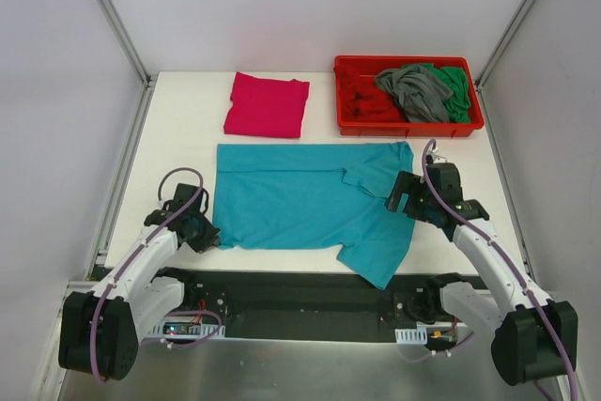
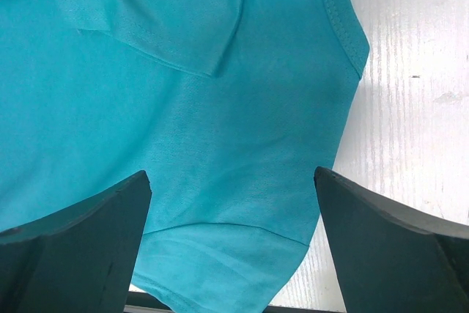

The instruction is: Fold and stack the t-shirts

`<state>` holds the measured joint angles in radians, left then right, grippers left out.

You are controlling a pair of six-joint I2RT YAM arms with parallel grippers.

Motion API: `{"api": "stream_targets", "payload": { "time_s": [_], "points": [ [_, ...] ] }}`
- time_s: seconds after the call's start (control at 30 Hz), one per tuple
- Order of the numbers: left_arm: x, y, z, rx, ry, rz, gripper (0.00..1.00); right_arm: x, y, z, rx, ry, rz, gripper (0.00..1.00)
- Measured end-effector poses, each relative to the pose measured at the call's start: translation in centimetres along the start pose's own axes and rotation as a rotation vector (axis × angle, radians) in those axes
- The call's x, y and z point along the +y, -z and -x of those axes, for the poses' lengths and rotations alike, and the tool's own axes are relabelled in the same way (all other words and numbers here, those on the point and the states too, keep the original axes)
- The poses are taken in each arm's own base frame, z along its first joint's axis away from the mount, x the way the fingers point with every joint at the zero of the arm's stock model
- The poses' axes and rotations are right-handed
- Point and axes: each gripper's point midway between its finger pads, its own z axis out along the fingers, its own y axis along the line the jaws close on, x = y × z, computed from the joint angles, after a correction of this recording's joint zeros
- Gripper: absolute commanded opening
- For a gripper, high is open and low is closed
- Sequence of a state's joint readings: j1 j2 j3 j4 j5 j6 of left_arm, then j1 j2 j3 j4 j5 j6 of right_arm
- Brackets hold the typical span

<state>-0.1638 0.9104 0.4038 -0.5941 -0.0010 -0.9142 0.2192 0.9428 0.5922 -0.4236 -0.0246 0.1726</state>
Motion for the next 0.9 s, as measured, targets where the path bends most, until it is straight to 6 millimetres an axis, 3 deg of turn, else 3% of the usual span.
{"api": "stream_targets", "payload": {
  "time_s": [0.23, 0.43, 0.6, 0.7, 0.77, 0.9],
  "points": [
    [-0.3, 0.1, 0.3, -0.015, -0.013, -0.014, 0.00, 0.1, 0.1, -0.3, 0.013, 0.001, 0.006, 0.99],
    [-0.7, 0.9, 1.7, -0.096, -0.037, -0.042, 0.00, 0.9, 0.7, -2.0, 0.081, 0.053, 0.037, 0.99],
    [-2.0, 1.8, 2.9, -0.129, -0.056, -0.070, 0.00, 4.2, 2.4, -6.5, 0.196, 0.259, 0.124, 0.95],
    [-2.4, 1.8, 3.2, -0.127, -0.062, -0.067, 0.00, 5.9, 4.4, -10.3, 0.284, 0.367, 0.186, 0.91],
    [-2.5, 1.7, 3.3, -0.126, -0.065, -0.066, 0.00, 6.0, 5.2, -12.2, 0.334, 0.408, 0.188, 0.90],
    [-2.5, 1.7, 3.3, -0.126, -0.066, -0.067, 0.00, 4.0, 6.3, -15.5, 0.445, 0.481, 0.074, 0.89]
  ]
}}
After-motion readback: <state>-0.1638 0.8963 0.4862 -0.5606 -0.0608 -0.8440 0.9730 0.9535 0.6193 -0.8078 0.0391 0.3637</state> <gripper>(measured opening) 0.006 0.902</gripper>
